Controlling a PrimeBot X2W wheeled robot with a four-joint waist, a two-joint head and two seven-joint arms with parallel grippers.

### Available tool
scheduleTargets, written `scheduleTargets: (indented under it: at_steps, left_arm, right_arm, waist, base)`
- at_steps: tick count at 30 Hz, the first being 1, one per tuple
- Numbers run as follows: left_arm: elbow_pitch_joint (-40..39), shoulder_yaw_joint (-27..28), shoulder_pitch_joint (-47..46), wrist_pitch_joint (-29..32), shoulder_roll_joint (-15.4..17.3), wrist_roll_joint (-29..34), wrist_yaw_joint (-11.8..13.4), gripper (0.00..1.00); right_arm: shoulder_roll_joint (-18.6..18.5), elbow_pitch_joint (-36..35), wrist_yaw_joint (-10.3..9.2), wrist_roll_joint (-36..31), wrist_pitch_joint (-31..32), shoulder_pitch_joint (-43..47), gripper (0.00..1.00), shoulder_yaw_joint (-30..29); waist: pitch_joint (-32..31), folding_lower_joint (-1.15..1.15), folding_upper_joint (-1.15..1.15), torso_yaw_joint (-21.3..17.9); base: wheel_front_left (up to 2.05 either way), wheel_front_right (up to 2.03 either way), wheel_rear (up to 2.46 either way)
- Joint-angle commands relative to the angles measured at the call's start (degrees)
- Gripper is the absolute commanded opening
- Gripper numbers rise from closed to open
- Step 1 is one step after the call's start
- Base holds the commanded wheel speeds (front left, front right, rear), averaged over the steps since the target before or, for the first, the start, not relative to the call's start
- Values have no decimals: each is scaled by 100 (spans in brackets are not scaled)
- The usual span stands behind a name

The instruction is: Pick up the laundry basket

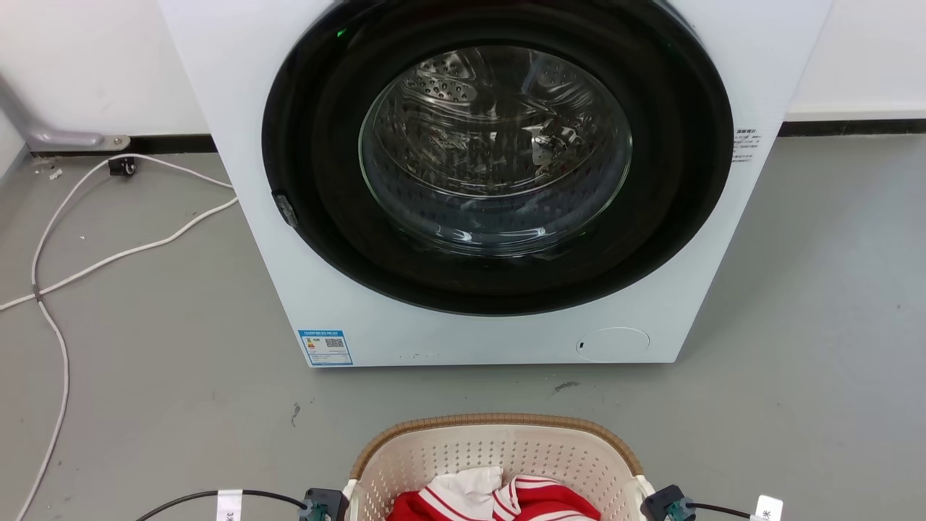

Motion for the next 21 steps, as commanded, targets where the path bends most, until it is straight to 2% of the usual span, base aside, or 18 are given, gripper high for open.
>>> scheduleTargets:
  at_steps: [1,21]
  left_arm:
    - [-35,-50,-8,-1,70,-32,-8,0]
    - [-27,-514,-17,-8,136,-520,-13,0]
  right_arm:
    - [-106,47,-2,-27,50,68,0,89]
    - [-111,75,-2,60,111,20,0,198]
  waist:
    - [-36,1,0,2]
    - [-72,1,0,1]
  base:
    - [0,0,0]
    - [0,0,0]
